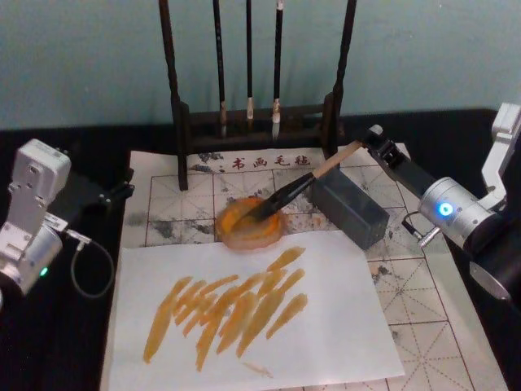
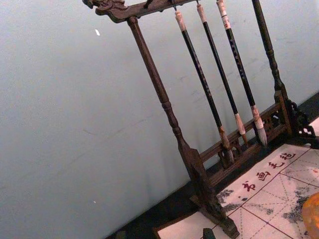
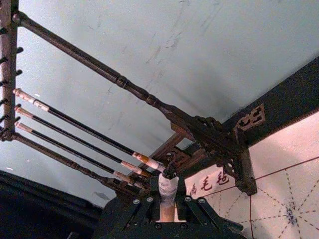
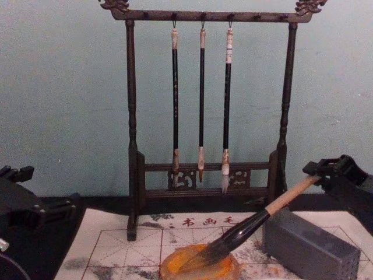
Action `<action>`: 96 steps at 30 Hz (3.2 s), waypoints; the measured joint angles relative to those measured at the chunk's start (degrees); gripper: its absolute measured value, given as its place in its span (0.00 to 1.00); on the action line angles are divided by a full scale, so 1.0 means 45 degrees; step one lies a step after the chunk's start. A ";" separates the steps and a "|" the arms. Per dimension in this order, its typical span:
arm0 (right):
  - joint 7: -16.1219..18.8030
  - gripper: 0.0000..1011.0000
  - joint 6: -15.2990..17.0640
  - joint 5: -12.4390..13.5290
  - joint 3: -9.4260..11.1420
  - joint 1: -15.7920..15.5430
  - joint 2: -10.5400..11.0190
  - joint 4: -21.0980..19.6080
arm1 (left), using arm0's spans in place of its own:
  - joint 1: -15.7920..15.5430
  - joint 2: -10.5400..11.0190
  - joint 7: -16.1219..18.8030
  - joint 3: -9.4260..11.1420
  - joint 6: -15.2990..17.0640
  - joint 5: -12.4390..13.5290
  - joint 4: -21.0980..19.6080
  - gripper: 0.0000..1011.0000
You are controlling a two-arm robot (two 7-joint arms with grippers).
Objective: Pick up the brush from the inkstone, write on the paper, then place the brush back to its original position.
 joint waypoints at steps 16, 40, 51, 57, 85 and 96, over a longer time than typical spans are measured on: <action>0.0037 0.20 0.0055 -0.0402 0.0254 -0.0148 -0.0144 0.0073 | 0.0000 0.0000 0.0000 0.0000 0.0000 0.0000 0.0000 0.99; 0.0006 0.20 0.0189 -0.0621 0.0524 -0.0574 0.0090 -0.0453 | 0.0000 0.0000 0.0000 0.0000 0.0000 0.0000 0.0000 0.99; -0.0197 0.20 0.0354 -0.0498 0.0548 -0.0636 0.0105 -0.0476 | 0.0000 0.0000 0.0000 0.0000 0.0000 0.0000 0.0000 0.99; -0.0256 0.20 0.0401 -0.0411 0.0524 -0.0626 0.0100 -0.0453 | 0.0000 0.0000 0.0000 0.0000 0.0000 0.0000 0.0000 0.99; -0.0270 0.22 0.0416 -0.0397 0.0507 -0.0614 0.0102 -0.0429 | 0.0000 0.0000 0.0000 0.0000 0.0001 0.0000 0.0000 0.99; -0.0261 0.54 0.0416 -0.0399 0.0508 -0.0614 0.0102 -0.0430 | -0.0001 0.0000 0.0000 0.0000 0.0000 0.0000 0.0000 0.99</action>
